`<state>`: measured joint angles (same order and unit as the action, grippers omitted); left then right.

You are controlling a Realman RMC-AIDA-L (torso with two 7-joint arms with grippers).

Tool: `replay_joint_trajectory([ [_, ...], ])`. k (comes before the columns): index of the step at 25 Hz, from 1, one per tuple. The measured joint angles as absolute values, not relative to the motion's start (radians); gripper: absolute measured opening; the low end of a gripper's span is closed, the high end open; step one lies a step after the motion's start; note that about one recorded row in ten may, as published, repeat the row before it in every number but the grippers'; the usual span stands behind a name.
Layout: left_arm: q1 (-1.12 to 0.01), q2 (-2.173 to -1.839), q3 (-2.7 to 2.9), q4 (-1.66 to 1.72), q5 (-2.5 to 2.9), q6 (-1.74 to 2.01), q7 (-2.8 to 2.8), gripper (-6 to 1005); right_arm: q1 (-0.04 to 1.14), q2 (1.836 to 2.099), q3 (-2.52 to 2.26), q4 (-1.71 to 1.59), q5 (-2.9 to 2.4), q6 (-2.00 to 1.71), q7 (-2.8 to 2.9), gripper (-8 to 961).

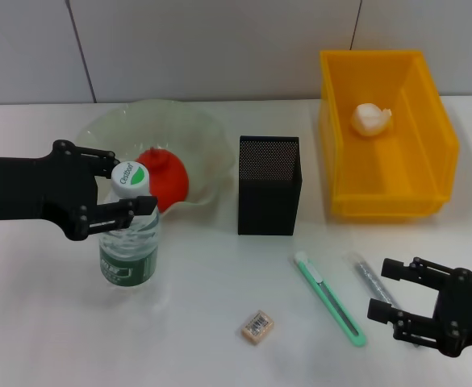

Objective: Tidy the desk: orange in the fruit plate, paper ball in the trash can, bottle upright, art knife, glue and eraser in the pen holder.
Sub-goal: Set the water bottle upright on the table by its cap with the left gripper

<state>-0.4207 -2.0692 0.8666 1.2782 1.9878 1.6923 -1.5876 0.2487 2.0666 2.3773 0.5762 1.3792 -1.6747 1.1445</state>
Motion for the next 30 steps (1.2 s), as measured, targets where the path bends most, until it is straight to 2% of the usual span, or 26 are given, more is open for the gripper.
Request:
replay_joint_trajectory([
  [9,-0.392,-2.073,0.871,1.207,1.929,1.638,-1.535,436,0.263,2.066,2.376,0.576,1.375,-1.674,1.146,734],
  [30,-0.409,-2.074,0.911,1.066,1.881,1.547,-1.416,437,0.275,2.066,2.376,0.575,1.367,-1.663,1.149,735],
])
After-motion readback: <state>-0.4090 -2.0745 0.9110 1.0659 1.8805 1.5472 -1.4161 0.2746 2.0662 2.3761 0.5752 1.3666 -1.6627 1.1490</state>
